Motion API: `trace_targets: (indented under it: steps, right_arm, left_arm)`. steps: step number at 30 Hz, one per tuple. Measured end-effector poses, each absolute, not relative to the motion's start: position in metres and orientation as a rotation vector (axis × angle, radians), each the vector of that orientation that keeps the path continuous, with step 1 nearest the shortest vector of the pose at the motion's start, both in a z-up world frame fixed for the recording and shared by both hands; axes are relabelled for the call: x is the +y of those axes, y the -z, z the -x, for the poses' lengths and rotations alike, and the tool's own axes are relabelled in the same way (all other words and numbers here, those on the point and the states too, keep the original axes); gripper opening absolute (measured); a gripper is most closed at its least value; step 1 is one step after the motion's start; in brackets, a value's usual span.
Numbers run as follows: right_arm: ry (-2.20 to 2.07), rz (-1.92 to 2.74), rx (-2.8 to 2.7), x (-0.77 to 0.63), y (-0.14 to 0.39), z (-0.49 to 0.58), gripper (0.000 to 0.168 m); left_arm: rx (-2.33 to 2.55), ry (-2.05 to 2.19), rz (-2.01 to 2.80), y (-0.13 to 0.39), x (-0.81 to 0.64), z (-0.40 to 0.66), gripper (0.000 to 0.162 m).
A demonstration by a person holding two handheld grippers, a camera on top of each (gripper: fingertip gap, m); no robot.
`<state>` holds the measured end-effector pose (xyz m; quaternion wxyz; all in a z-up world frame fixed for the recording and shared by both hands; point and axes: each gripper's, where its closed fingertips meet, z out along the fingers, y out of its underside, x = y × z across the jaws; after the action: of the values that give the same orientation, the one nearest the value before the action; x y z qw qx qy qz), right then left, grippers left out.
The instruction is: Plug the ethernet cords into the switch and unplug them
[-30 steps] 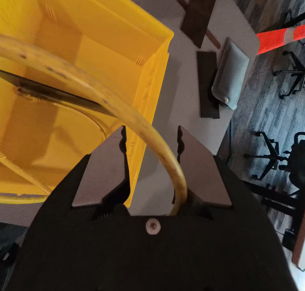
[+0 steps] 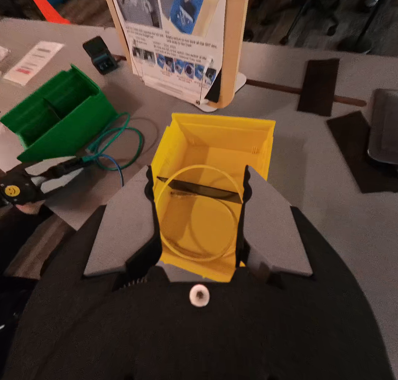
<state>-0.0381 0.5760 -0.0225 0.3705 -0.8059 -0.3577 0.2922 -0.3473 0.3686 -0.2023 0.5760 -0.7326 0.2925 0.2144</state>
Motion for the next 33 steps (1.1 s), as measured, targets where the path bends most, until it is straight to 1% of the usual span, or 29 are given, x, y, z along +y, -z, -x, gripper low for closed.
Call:
trace_targets:
  steps: [1, 2, 4, 6, 7, 12, 15, 20, 23, 26, 29, 33]
  right_arm:
    - [-0.706, 2.112, -0.958, 0.572, 0.034, 0.036, 0.085]
    - [-0.628, 2.142, -1.000, 0.571, 0.046, 0.033, 0.083]
    - [-0.479, 2.131, -1.108, 0.567, 0.063, 0.034, 0.067]
    - [-0.375, 2.063, -1.137, 0.570, 0.071, 0.042, 0.063]
    - [-0.366, 2.038, -1.147, 0.571, 0.074, 0.049, 0.057]
    - [-0.491, 2.072, -1.157, 0.572, 0.102, 0.085, 0.054]
    - [-0.688, 2.037, -1.248, 0.543, 0.106, 0.116, 0.039]
    - [-0.962, 1.806, -1.451, 0.458, 0.098, 0.174, 0.045]
    - [-1.000, 1.622, -1.672, 0.397, 0.108, 0.210, 0.042]
    - [-0.822, 1.487, -1.832, 0.365, 0.133, 0.242, 0.039]
    - [-0.630, 1.338, -1.881, 0.356, 0.145, 0.270, 0.032]
    - [-0.487, 1.177, -1.982, 0.344, 0.156, 0.289, 0.036]
  left_arm:
    - [0.685, -0.503, 1.716, 0.202, 0.369, 0.347, 0.026]
    - [0.685, -0.503, 1.716, 0.202, 0.369, 0.347, 0.026]
    - [0.684, -0.504, 1.716, 0.202, 0.369, 0.347, 0.026]
    - [0.686, -0.509, 1.715, 0.202, 0.369, 0.347, 0.026]
    - [0.686, -0.511, 1.714, 0.202, 0.368, 0.347, 0.026]
    - [0.685, -0.510, 1.712, 0.202, 0.367, 0.347, 0.026]
    - [0.676, -0.497, 1.700, 0.199, 0.367, 0.347, 0.026]
    - [0.665, -0.453, 1.686, 0.195, 0.366, 0.347, 0.026]
    - [0.681, -0.433, 1.667, 0.194, 0.365, 0.342, 0.026]
    - [0.701, -0.436, 1.630, 0.189, 0.361, 0.337, 0.026]
    - [0.757, -0.431, 1.563, 0.184, 0.356, 0.326, 0.025]
    - [0.862, -0.401, 1.441, 0.176, 0.344, 0.303, 0.026]
